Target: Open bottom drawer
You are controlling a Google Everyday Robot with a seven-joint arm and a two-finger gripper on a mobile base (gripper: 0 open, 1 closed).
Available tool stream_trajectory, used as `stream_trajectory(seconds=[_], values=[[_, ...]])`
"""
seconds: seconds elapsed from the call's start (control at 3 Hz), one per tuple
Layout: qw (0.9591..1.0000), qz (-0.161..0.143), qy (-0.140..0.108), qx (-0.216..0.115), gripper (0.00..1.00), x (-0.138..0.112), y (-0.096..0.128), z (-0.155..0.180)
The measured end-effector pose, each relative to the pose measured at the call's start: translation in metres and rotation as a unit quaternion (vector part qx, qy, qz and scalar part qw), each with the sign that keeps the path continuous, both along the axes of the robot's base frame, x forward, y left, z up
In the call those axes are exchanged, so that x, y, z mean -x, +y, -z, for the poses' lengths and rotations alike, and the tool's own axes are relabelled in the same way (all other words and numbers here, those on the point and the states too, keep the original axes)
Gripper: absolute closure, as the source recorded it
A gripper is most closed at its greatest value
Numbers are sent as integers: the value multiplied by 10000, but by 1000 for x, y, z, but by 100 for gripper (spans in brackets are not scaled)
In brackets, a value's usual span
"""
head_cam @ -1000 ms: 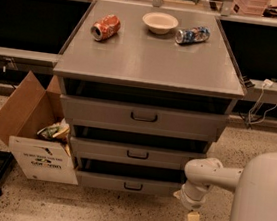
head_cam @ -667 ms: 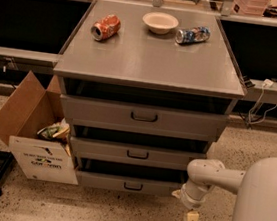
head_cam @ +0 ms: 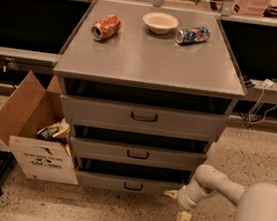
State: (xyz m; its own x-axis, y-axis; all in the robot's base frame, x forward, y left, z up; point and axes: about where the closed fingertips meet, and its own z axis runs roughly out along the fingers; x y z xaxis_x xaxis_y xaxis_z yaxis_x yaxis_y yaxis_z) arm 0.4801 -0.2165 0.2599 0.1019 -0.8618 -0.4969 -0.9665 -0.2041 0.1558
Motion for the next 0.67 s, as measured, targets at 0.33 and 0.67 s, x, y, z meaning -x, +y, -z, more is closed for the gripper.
stream_trajectory(seconds=[0.33,0.67], values=[[9996,118,-269,-27,0,-30,-10,-1],[9996,118,-269,-27,0,-30,-10,-1]])
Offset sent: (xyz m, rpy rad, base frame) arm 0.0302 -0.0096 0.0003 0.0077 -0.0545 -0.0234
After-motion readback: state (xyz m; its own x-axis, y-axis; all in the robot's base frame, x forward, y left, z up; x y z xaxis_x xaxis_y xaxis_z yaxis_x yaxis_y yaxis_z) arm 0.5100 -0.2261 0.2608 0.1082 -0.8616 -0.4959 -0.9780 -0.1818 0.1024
